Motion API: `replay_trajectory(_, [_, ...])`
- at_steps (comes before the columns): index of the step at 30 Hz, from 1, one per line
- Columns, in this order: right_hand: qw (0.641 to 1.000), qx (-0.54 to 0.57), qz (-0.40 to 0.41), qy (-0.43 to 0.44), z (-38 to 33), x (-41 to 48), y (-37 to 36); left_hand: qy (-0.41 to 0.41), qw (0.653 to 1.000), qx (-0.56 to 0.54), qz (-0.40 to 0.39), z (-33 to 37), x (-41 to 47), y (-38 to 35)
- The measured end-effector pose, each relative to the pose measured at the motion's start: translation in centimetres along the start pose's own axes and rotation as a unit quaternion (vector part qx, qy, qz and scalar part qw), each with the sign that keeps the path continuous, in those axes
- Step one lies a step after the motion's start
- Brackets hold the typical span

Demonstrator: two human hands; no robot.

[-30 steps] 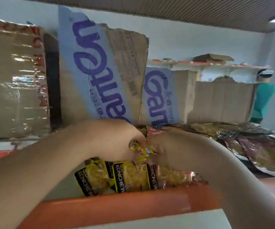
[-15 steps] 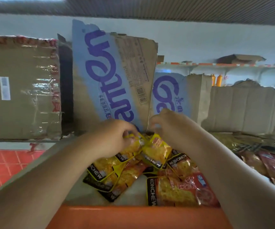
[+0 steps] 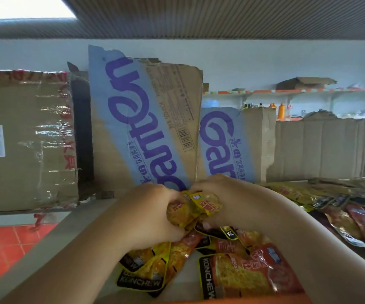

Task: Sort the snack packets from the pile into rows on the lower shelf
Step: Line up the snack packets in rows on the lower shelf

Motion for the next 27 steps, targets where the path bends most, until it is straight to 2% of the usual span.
replay_trajectory(2, [0.998, -0.026, 0.032, -0.037, 0.4, -0.3, 0.3, 0.005, 1.000, -0.009, -0.002, -0.1, -0.1, 0.0])
replay_trajectory(6, [0.992, -0.048, 0.027, -0.114, 0.6, -0.5, 0.4, 0.030, 0.999, -0.039, 0.018, -0.3, -0.2, 0.2])
replay_trajectory(14, [0.991, -0.099, 0.046, -0.083, -0.7, -0.8, -0.3, 0.108, 0.987, -0.040, 0.112, -0.9, -0.5, 1.2])
replay_trajectory(17, [0.992, -0.056, 0.088, -0.064, -0.5, -0.7, 0.0, 0.112, 0.980, -0.027, 0.160, -0.9, -0.5, 1.6])
replay_trajectory(20, [0.987, 0.044, 0.154, -0.028, -0.1, -0.6, 0.8, 0.111, 0.970, -0.041, 0.213, -1.3, -0.5, 1.8])
replay_trajectory(23, [0.957, 0.153, 0.246, 0.019, 0.2, -0.6, 1.9, 0.110, 0.952, -0.027, 0.283, -1.6, -0.5, 2.1])
replay_trajectory(27, [0.918, 0.211, 0.324, 0.087, 0.6, -1.0, 3.0, 0.090, 0.925, 0.052, 0.365, -0.8, -0.6, 2.8])
Point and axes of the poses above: each hand's wrist, its own x-axis towards the middle knuckle, its own y-axis out of the back of the hand, z = x × y, the point moved 2 cm from there along x, towards the middle knuckle, and after that the axes turned 8 degrees about x, right-handed, at the moved point
